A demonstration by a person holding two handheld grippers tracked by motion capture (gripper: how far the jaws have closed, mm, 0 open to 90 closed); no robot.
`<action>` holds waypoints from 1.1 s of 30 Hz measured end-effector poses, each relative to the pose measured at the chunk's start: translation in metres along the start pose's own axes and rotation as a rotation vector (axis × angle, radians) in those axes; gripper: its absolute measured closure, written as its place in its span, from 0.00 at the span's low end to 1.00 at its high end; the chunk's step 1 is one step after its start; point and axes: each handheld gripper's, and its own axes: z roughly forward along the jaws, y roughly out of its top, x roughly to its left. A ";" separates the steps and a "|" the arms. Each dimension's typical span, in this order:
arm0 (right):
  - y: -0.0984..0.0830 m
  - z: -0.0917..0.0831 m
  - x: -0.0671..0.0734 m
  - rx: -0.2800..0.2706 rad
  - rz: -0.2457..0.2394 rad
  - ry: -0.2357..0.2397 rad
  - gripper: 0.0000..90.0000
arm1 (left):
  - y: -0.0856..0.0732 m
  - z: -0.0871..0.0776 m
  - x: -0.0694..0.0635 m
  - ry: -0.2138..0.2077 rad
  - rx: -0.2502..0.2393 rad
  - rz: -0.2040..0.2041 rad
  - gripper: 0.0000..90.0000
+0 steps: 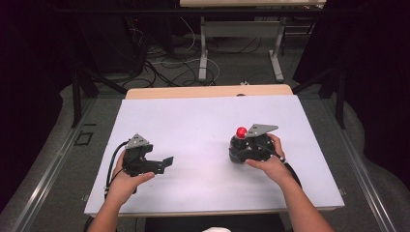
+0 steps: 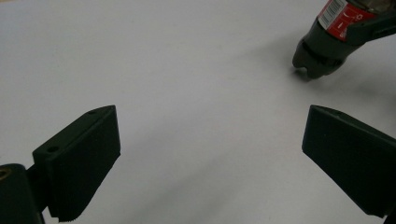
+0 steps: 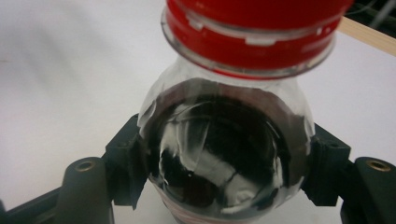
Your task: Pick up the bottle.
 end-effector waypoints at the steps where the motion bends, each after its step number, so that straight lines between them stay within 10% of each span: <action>1: 0.001 -0.001 0.003 0.000 -0.010 0.014 0.33 | 0.003 -0.001 -0.002 -0.018 0.000 0.005 0.05; 16: 0.016 -0.007 0.052 0.024 -0.110 0.165 0.33 | 0.046 -0.006 -0.047 -0.148 -0.036 0.157 0.17; 33: 0.018 -0.011 0.073 0.028 -0.143 0.234 0.33 | 0.074 0.008 -0.092 -0.284 -0.041 0.279 0.31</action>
